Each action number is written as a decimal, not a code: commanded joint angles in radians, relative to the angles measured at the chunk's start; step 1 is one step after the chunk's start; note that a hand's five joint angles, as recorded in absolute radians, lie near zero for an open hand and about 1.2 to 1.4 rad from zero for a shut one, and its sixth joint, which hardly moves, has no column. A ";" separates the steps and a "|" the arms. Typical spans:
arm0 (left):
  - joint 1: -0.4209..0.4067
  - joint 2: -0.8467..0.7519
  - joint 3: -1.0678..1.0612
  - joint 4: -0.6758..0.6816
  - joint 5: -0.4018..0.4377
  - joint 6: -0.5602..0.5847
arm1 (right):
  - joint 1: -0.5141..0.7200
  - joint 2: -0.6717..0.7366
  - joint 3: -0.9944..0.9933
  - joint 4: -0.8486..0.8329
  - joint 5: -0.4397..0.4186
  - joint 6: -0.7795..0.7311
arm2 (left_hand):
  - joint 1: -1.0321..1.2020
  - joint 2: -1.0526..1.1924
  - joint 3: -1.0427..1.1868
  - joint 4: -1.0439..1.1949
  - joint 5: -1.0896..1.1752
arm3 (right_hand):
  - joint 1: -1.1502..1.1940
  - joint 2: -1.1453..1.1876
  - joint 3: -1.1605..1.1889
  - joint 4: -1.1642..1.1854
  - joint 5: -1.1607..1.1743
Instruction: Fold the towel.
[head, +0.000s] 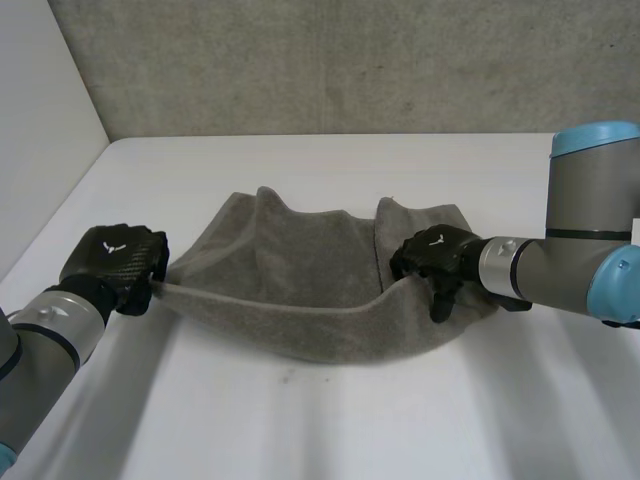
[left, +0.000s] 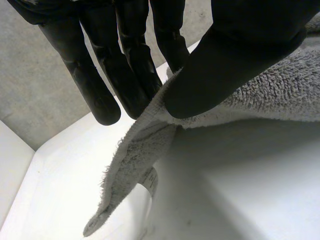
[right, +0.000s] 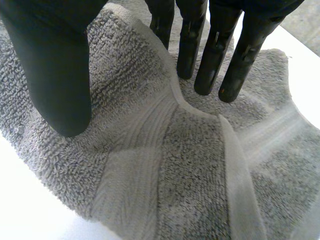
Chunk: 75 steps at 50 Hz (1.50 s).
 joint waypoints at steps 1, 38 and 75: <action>0.016 -0.016 0.031 0.013 -0.001 0.006 | 0.011 0.006 -0.022 0.000 -0.009 -0.020 | 0.219 0.180 0.183 0.178 0.192 | 0.955 0.881 0.877 0.876 0.897; -0.047 -0.230 0.334 0.284 -0.019 -0.037 | 0.085 -0.345 0.369 -0.665 0.362 0.173 | 0.219 0.180 0.183 0.178 0.192 | 0.955 0.881 0.877 0.876 0.897; -0.016 0.309 -0.043 -0.507 0.010 0.314 | -0.069 -0.823 0.735 0.020 0.263 -0.378 | 0.219 0.180 0.183 0.178 0.192 | 0.955 0.881 0.877 0.876 0.897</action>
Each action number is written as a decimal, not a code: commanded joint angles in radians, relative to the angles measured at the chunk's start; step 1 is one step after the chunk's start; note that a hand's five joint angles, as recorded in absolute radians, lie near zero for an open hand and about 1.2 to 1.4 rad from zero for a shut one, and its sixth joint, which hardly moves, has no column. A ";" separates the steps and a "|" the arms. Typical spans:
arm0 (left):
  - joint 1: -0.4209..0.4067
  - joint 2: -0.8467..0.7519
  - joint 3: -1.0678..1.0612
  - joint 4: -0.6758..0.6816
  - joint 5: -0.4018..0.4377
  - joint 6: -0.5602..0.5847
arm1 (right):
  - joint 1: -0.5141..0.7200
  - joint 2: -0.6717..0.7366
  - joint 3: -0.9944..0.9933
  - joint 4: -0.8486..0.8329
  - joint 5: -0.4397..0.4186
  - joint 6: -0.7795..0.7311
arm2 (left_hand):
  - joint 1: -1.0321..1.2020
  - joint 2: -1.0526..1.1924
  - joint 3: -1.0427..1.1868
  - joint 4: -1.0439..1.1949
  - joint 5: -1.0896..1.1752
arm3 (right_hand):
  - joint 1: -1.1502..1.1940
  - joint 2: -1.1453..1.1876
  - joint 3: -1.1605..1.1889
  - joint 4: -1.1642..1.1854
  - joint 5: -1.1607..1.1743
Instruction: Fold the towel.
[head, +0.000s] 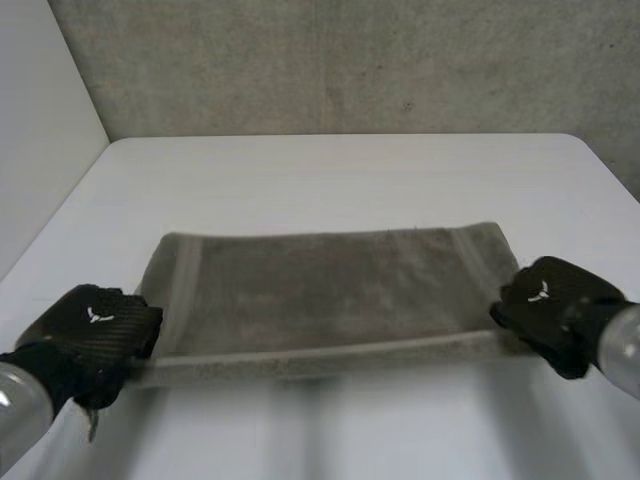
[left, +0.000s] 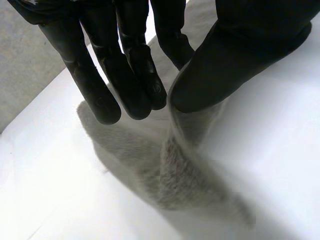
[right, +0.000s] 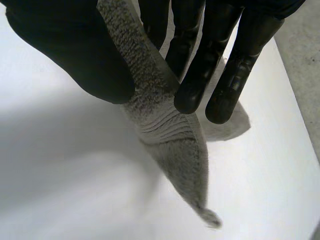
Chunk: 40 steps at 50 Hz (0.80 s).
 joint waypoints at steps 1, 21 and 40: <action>0.017 -0.017 0.001 0.042 0.001 0.071 | -0.030 -0.058 0.031 0.009 -0.051 -0.052 | 0.205 0.178 0.180 0.178 0.184 | 0.418 0.219 0.207 0.206 0.240; -0.012 -0.647 0.385 0.490 -0.006 0.083 | 0.046 0.479 -0.285 -0.276 0.043 0.046 | 0.205 0.178 0.180 0.178 0.184 | 0.418 0.219 0.207 0.206 0.240; -0.020 -0.963 0.710 0.598 -0.026 0.082 | 0.075 0.767 -0.523 -0.691 0.037 0.045 | 0.205 0.178 0.180 0.178 0.184 | 0.418 0.219 0.207 0.206 0.240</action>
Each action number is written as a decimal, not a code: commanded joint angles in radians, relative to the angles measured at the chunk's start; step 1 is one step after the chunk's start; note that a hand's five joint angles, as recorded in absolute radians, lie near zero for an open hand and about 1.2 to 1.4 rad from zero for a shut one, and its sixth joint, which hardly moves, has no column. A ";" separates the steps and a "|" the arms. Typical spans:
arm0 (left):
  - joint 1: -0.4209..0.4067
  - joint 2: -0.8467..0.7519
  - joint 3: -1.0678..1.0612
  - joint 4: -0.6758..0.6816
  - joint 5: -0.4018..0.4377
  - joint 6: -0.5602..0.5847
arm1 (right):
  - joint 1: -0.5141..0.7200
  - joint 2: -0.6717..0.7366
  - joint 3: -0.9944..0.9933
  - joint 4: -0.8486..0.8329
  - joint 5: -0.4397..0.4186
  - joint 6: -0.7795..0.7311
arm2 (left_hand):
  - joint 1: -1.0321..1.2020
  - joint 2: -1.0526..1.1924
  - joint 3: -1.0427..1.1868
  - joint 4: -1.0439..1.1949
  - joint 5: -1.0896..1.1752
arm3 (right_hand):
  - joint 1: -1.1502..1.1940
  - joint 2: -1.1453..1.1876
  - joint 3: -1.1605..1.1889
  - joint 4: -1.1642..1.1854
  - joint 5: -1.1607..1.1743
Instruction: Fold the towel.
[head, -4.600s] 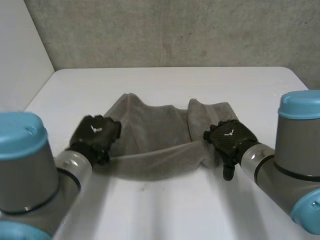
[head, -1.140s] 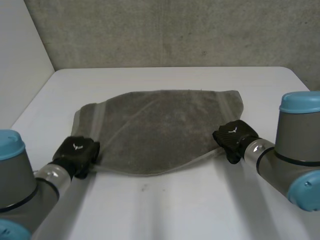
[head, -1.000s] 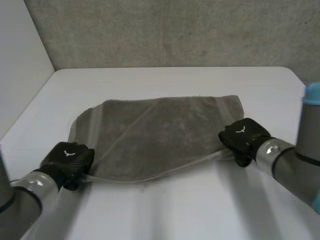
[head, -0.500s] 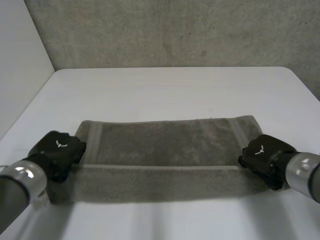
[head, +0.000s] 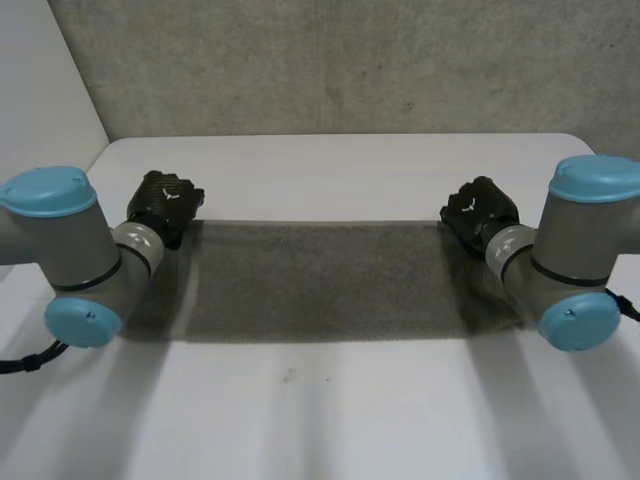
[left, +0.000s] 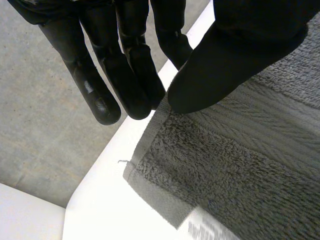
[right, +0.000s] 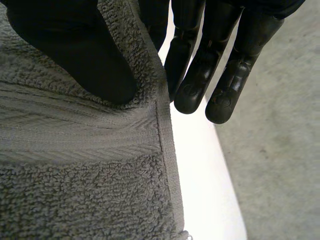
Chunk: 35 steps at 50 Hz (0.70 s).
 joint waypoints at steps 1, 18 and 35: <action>0.000 -0.099 0.088 0.000 -0.013 0.001 | 0.007 0.110 -0.073 -0.111 -0.018 -0.009 | 0.200 0.178 0.180 0.178 0.182 | 0.418 0.215 0.207 0.206 0.239; -0.001 -0.141 0.105 0.008 -0.016 -0.002 | -0.004 0.195 -0.146 -0.149 -0.174 -0.012 | 0.156 0.135 0.136 0.135 0.139 | 0.373 0.169 0.161 0.160 0.193; -0.006 0.028 0.065 0.010 -0.026 -0.036 | -0.058 0.041 -0.120 -0.327 -0.144 0.158 | -1.018 -1.040 -1.038 -1.040 -1.036 | -0.803 -1.007 -1.014 -1.016 -0.983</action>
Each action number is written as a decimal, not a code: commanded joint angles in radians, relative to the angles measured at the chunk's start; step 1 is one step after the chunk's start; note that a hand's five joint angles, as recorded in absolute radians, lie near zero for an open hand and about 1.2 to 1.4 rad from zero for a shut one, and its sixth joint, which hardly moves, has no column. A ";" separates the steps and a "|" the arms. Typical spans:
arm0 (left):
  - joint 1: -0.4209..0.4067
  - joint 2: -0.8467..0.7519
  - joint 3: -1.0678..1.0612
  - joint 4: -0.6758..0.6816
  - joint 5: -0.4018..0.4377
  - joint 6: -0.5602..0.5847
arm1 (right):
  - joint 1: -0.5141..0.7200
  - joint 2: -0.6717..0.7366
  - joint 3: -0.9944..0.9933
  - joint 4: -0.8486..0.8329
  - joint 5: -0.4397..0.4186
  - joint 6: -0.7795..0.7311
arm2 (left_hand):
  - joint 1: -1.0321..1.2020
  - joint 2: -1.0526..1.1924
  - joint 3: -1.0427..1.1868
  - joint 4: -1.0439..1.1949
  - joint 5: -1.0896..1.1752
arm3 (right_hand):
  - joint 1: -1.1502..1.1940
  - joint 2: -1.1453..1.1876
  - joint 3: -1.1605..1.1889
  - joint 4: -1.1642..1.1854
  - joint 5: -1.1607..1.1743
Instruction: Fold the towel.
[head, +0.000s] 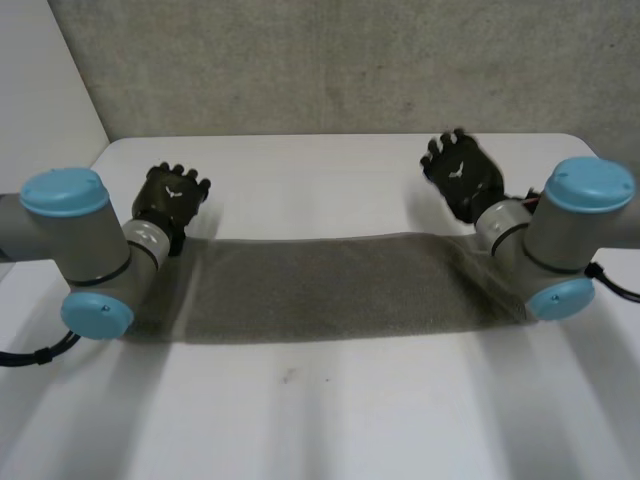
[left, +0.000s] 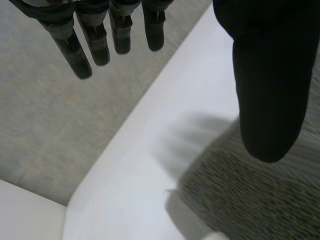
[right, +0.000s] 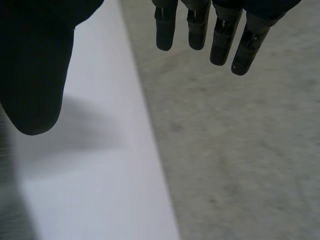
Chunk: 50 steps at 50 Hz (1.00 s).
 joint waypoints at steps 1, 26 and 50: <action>0.000 0.149 -0.053 0.000 -0.001 -0.040 | -0.039 -0.133 0.049 -0.058 0.021 0.181 | -0.060 -0.054 -0.056 -0.053 -0.070 | -0.039 -0.057 -0.039 -0.060 -0.078; -0.014 0.420 -0.349 -0.024 0.002 -0.363 | -0.161 -0.426 0.293 0.471 0.160 0.551 | -0.067 -0.060 -0.062 -0.059 -0.076 | 0.030 0.012 0.030 0.009 -0.009; -0.014 0.429 -0.432 -0.010 0.006 -0.398 | -0.291 -0.363 0.542 0.301 0.031 0.633 | -0.067 -0.060 -0.062 -0.059 -0.076 | 0.791 0.772 0.790 0.769 0.751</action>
